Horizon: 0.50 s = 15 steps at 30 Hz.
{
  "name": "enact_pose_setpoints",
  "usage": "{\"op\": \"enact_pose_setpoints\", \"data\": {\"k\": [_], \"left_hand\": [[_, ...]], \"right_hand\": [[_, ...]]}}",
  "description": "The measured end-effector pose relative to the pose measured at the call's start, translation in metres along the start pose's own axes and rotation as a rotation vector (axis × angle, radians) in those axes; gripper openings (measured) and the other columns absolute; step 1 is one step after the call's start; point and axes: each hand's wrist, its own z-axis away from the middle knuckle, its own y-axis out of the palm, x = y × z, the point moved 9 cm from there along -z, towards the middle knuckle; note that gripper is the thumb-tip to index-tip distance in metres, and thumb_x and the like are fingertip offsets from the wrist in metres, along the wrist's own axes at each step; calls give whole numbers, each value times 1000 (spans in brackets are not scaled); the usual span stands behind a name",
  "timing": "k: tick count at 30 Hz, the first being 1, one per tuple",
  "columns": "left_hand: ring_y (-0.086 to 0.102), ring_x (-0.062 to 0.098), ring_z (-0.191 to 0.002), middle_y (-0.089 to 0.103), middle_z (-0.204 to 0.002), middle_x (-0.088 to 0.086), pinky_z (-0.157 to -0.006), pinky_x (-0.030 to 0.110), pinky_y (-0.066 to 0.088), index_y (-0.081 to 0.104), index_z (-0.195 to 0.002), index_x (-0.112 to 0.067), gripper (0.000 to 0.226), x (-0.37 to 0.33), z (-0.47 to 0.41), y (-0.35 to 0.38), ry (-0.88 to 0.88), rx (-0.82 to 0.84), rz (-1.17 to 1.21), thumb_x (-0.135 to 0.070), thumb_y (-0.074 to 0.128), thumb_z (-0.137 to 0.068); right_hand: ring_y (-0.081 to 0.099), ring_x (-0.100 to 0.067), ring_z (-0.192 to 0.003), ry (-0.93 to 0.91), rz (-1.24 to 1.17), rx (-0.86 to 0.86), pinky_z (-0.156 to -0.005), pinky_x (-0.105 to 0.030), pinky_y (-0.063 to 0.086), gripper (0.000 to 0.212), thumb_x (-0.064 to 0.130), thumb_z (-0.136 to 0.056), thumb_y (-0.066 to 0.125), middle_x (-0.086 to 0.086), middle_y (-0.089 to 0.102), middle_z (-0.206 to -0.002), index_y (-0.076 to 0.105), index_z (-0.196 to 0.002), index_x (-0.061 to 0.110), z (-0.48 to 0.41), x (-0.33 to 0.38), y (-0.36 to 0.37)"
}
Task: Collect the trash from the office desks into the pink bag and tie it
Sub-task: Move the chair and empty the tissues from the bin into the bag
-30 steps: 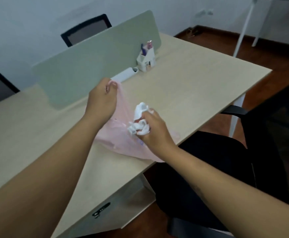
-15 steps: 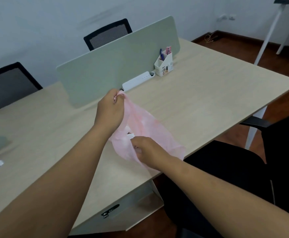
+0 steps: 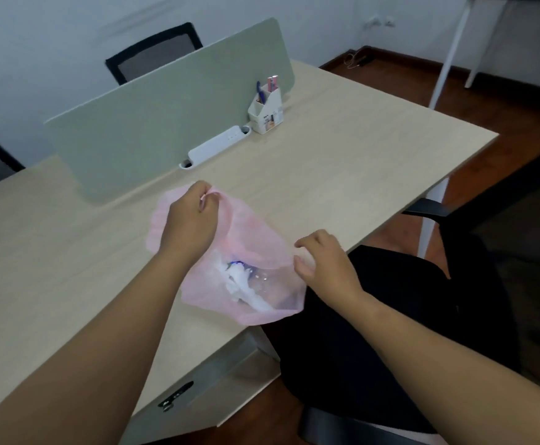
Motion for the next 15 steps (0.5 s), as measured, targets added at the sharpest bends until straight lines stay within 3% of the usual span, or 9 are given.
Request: {"op": "enact_pose_setpoints", "data": {"k": [4, 8, 11, 15], "left_hand": [[47, 27, -67, 53, -72, 4, -60, 33, 41, 51, -87, -17, 20, -3, 8, 32, 45, 85, -87, -31, 42, -97], [56, 35, -75, 61, -78, 8, -70, 40, 48, 53, -92, -24, 15, -5, 24, 65, 157, 172, -283, -34, 44, -99], [58, 37, -76, 64, -83, 13, -71, 43, 51, 52, -99, -26, 12, 1, 37, 81, 224, 196, -382, -34, 44, -100], [56, 38, -72, 65, -83, 13, -66, 41, 50, 50, -96, -25, 14, 16, 48, 97, 243, 201, -484, -35, 41, -101]], "right_hand": [[43, -26, -117, 473, 50, -33, -87, -36, 46, 37, 31, -93, 54, -6, 48, -127, 55, -128, 19, 64, -118, -22], [30, -33, -127, 942, 164, 354, -98, -46, 44, 67, 37, -87, 62, -7, 22, -148, 27, -144, 37, 163, -214, 6], [23, -34, -131, 1088, 204, 572, -101, -53, 41, 83, 38, -81, 70, -6, 11, -149, 17, -145, 45, 222, -252, 33], [16, -39, -136, 1204, 284, 711, -105, -56, 38, 96, 34, -76, 76, -8, 8, -146, 11, -145, 44, 272, -288, 49]]}}
